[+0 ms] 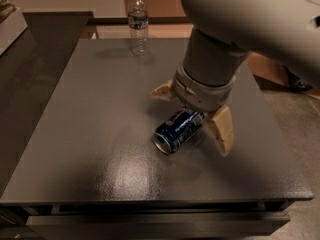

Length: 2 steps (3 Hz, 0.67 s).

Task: Place pepsi can upright

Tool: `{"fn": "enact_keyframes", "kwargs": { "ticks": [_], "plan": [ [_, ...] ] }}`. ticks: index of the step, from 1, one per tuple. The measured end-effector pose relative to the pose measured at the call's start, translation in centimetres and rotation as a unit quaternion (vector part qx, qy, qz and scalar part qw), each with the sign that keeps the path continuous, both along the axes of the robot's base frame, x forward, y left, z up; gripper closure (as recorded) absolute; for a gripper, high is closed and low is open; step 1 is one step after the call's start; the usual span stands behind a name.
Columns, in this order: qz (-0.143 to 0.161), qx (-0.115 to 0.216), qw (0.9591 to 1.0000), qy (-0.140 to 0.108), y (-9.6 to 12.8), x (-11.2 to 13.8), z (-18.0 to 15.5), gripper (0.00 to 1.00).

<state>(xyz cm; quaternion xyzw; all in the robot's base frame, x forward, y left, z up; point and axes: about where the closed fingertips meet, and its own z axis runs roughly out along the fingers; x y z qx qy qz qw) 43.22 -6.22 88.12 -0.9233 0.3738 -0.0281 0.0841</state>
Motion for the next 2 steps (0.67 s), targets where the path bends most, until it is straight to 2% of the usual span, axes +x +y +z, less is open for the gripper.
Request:
{"fn": "enact_keyframes", "kwargs": {
  "ticks": [2],
  "plan": [
    [0.041,-0.045,0.9982,-0.002,0.7,0.0,-2.8,0.0]
  ]
}}
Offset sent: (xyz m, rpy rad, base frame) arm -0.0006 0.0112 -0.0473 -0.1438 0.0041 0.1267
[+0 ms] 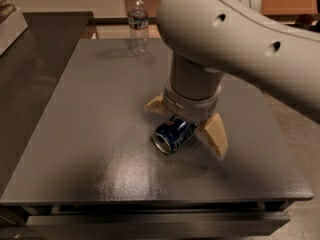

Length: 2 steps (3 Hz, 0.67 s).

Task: Place pepsi can upright

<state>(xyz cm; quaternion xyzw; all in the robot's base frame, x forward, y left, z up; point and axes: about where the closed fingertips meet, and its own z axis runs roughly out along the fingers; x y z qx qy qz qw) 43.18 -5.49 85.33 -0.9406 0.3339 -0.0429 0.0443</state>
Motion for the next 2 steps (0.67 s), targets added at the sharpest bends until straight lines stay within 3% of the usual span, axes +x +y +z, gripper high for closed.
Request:
{"fn": "enact_keyframes", "kwargs": {
  "ticks": [1,2],
  "plan": [
    [0.005,-0.014,0.9999,0.005,0.27,0.17,-0.67,0.17],
    [0.004,-0.021,0.9997,0.011,0.46,0.15,-0.79,0.41]
  ]
}}
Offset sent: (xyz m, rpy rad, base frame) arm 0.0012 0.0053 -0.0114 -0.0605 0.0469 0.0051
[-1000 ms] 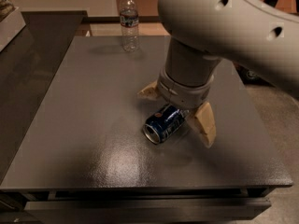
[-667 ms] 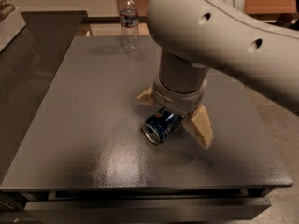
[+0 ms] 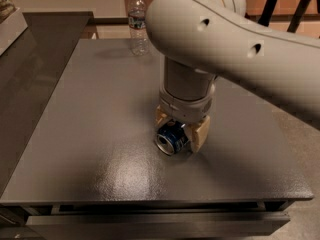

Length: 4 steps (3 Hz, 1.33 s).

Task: Place pepsi can upright

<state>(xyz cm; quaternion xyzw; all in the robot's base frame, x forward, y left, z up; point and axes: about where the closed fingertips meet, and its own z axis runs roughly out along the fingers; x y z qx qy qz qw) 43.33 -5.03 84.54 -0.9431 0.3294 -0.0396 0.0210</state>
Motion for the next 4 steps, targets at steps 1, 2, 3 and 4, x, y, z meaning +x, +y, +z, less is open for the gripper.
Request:
{"fn": "enact_keyframes", "kwargs": {
  "ticks": [1,2,3,4],
  "plan": [
    [-0.007,0.002,0.9999,0.007,0.1,-0.1,0.2,0.64],
    [-0.037,0.017,0.9991,0.01,0.1,0.3,1.1,0.87],
    [-0.106,0.051,0.9928,0.019,-0.3,2.1,2.6,1.0],
    [-0.199,0.108,0.9733,0.036,-1.4,4.7,4.4,1.0]
  ]
}}
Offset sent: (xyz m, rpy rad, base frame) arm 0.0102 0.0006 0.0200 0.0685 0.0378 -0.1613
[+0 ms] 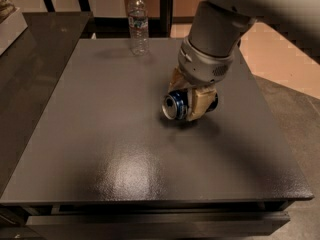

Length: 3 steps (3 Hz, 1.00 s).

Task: Place pepsi can upright

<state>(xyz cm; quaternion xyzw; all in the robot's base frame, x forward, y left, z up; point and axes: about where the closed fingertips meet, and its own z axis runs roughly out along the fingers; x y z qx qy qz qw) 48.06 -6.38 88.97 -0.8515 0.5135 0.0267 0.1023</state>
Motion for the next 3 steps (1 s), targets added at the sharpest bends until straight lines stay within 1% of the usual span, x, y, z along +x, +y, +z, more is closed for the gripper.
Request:
{"fn": "enact_keyframes", "kwargs": {
  "ticks": [1,2,3],
  "plan": [
    [-0.086,0.075,0.9933,0.015,-1.4,2.4,2.0,1.0],
    [-0.147,0.166,0.9745,0.032,-2.0,3.3,4.3,1.0],
    [-0.199,0.255,0.9444,0.059,-2.6,3.6,5.7,1.0]
  ]
}}
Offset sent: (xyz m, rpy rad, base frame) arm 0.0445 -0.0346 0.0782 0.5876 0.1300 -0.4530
